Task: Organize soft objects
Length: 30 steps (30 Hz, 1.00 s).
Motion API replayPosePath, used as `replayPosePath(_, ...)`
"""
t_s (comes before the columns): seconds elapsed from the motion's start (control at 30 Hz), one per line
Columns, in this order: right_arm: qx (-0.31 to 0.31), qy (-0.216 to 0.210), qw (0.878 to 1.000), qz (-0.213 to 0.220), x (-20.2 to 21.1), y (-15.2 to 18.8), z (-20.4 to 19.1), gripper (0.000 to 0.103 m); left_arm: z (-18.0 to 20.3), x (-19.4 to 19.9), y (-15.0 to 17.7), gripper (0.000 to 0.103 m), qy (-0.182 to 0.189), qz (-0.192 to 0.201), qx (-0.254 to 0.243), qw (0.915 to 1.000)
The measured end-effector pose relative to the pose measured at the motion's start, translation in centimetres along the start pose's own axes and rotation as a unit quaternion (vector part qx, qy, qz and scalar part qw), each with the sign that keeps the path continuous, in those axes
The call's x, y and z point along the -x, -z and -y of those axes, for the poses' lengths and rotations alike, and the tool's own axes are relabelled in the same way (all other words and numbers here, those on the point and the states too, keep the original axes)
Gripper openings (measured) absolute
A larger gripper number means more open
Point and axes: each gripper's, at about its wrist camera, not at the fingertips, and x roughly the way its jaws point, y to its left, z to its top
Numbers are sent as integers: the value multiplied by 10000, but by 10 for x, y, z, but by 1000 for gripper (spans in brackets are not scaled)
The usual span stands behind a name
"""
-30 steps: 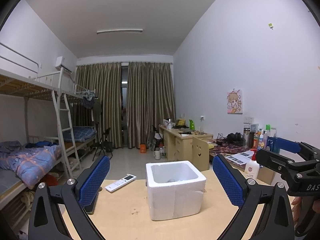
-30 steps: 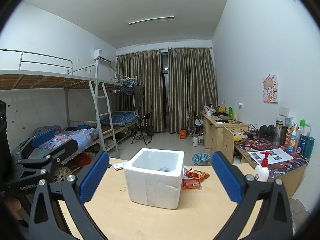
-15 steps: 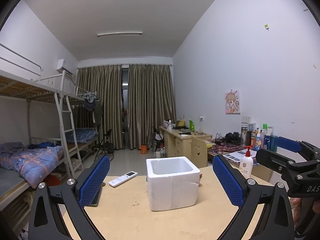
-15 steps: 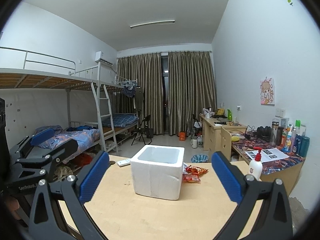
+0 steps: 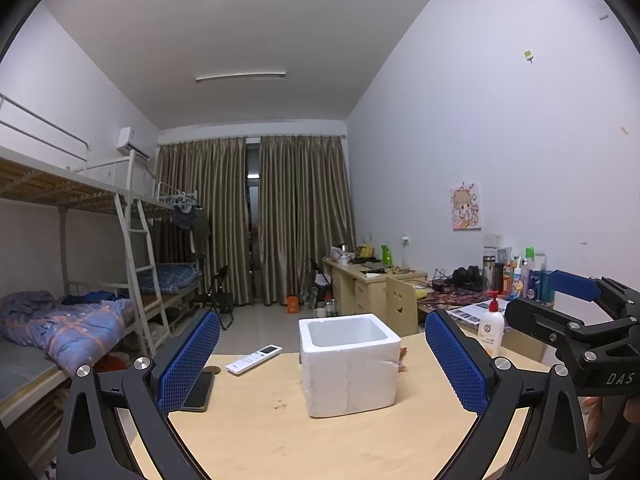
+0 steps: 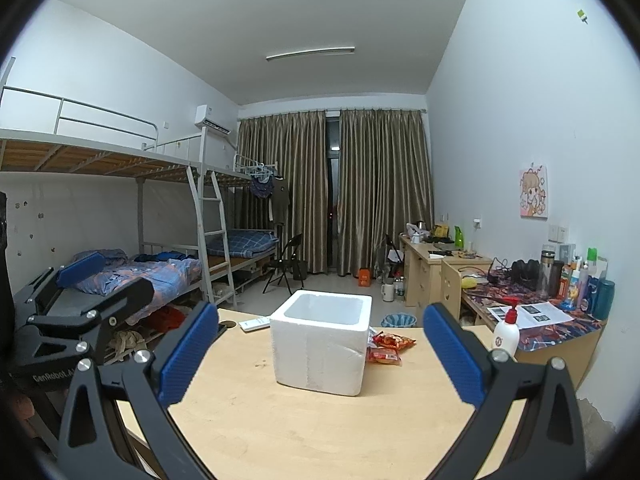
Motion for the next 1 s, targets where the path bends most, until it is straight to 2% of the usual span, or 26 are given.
replayPosePath(0.23, -38, -44, 10000, -56, -3, 6, 0, 103, 2, -3, 11, 103, 19, -101, 8, 9999)
replayPosePath(0.63, -201, -155, 9993, -285, -10, 35, 4, 103, -2, -7, 45, 103, 51, -286, 149, 9995)
replayPosePath(1.0, -364, -304, 9985, -290, -4, 63, 5, 103, -11, 0, 74, 103, 61, -355, 369, 9987)
